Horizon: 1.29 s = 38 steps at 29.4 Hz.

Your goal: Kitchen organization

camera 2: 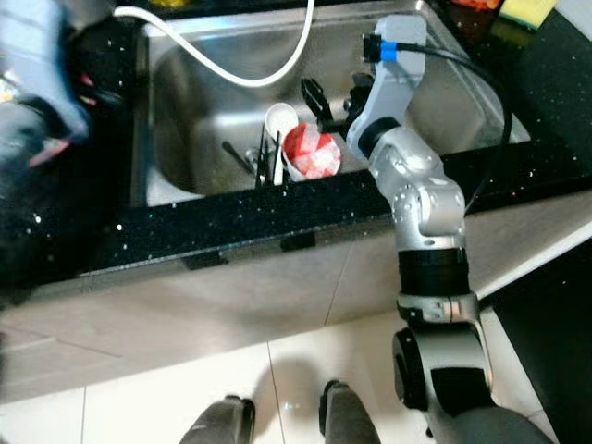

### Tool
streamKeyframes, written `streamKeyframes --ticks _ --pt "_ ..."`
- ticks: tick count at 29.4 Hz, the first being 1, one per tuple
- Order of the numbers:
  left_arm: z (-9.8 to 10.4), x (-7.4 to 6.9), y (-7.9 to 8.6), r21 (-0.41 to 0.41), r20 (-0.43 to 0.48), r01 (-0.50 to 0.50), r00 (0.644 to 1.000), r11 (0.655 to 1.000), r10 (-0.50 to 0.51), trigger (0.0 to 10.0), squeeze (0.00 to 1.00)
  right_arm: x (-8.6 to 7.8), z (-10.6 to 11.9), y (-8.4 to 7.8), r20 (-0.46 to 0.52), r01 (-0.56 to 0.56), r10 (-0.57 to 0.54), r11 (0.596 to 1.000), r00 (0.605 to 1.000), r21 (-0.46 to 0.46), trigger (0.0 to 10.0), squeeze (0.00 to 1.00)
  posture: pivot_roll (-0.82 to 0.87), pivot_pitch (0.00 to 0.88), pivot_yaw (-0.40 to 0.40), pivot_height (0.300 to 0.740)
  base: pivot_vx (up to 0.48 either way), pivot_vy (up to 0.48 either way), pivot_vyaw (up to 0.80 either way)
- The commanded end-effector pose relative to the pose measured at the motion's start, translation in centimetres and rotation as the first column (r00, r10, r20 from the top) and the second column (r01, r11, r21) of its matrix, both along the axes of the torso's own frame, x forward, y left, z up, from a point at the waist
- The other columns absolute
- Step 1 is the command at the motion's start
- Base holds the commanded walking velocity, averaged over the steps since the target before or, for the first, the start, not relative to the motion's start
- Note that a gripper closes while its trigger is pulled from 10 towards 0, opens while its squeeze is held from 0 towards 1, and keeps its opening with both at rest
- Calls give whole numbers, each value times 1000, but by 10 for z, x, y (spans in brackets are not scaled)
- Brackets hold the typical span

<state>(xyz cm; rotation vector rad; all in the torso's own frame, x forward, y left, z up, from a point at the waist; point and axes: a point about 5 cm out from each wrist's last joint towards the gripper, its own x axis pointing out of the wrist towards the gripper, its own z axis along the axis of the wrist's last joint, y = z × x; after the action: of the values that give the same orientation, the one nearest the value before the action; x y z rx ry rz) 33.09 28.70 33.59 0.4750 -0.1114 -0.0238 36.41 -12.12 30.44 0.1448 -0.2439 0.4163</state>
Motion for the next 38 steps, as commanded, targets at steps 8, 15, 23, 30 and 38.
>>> streamKeyframes --ticks 8,15,23,30,38 --pt "-37 -45 28 384 -365 109 930 917 43 10000 0 -1 -2 4 5 -20 20 1000 1000 10 10000 0 174 227 0 740 0 0 0" --pt "-47 -49 44 509 -417 97 897 856 147 10000 0 0 -1 9 8 -37 37 999 999 11 10000 0 180 224 -8 740 0 0 0" --pt "-60 -43 60 570 -403 39 884 820 238 8941 0 -1 -3 7 2 -27 27 1000 1000 14 10000 0 172 230 -10 740 0 0 0" --pt "-82 -10 56 566 -383 14 890 824 248 5804 0 0 -2 9 0 -35 35 999 999 15 10000 0 167 237 -18 740 0 0 0" --pt "-109 23 35 628 -416 116 886 770 206 3412 0 -2 1 9 4 -35 35 999 999 9 10000 0 132 249 -16 740 0 0 0"
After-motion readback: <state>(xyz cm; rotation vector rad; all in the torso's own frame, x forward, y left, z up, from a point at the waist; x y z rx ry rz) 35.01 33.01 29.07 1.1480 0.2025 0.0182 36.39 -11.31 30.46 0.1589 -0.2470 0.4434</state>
